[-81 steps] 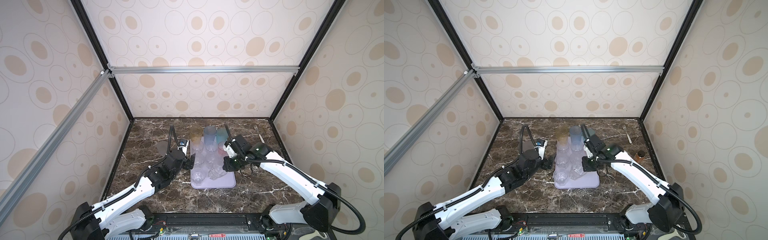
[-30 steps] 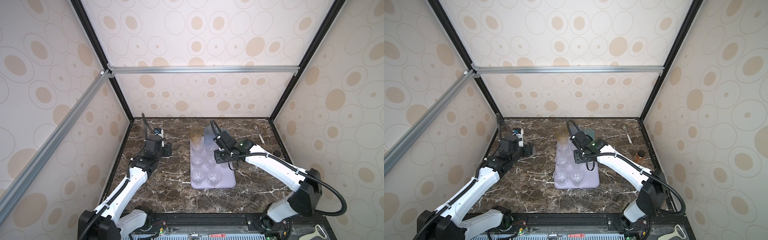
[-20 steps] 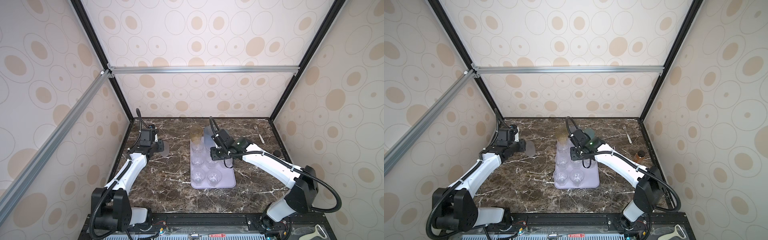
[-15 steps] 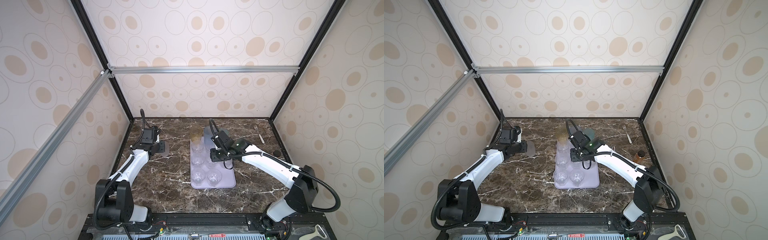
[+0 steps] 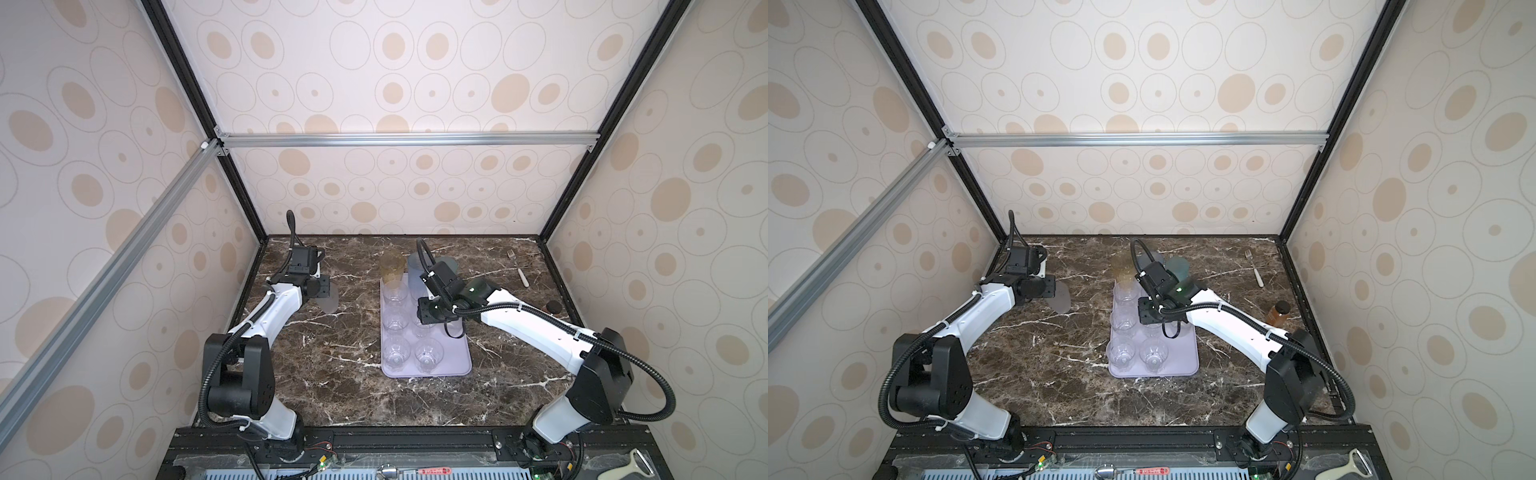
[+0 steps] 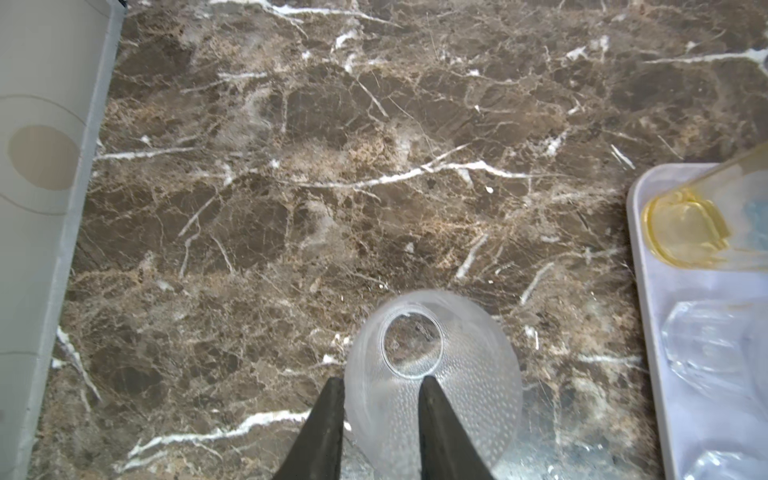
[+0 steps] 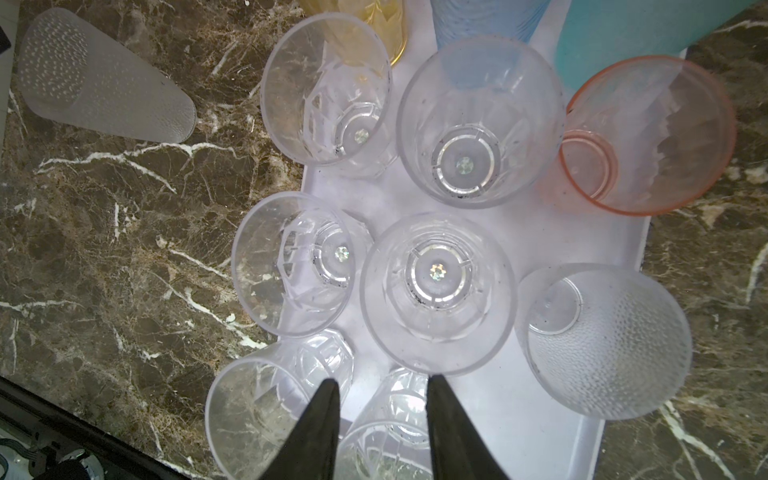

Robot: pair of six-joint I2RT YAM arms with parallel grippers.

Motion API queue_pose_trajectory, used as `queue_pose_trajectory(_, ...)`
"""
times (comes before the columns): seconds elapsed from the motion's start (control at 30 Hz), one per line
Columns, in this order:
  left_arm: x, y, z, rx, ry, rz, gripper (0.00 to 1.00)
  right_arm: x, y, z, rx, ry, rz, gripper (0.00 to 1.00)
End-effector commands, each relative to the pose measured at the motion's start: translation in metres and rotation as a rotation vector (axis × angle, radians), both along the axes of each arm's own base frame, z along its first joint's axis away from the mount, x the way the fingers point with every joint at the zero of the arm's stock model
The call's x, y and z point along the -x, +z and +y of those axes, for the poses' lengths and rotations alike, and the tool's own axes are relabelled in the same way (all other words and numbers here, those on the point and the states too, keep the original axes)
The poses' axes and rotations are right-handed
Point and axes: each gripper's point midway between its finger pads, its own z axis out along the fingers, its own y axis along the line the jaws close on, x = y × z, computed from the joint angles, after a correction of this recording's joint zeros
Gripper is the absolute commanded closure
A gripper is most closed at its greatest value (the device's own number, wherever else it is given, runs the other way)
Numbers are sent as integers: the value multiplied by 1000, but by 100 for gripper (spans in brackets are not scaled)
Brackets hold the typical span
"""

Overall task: Place the glasses into the tray
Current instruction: 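Lift the frosted cup with the left gripper toward the right gripper above the tray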

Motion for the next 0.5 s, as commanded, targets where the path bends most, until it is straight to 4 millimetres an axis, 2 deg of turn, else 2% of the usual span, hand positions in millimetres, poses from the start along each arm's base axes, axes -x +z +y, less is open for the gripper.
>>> queue_pose_trajectory(0.0,-4,-3,8,-43,-1,32,72,2,-4,0,0,-9,15,63)
queue_pose_trajectory(0.23,-4,-16,13,-63,3,53,75,3,-9,1,2,-8,24,63)
queue_pose_trajectory(0.37,-4,-31,11,-50,-4,94,81,3,-9,4,-8,-6,31,63)
queue_pose_trajectory(0.47,-5,-27,7,-28,-10,74,84,3,-7,3,-7,-7,25,63)
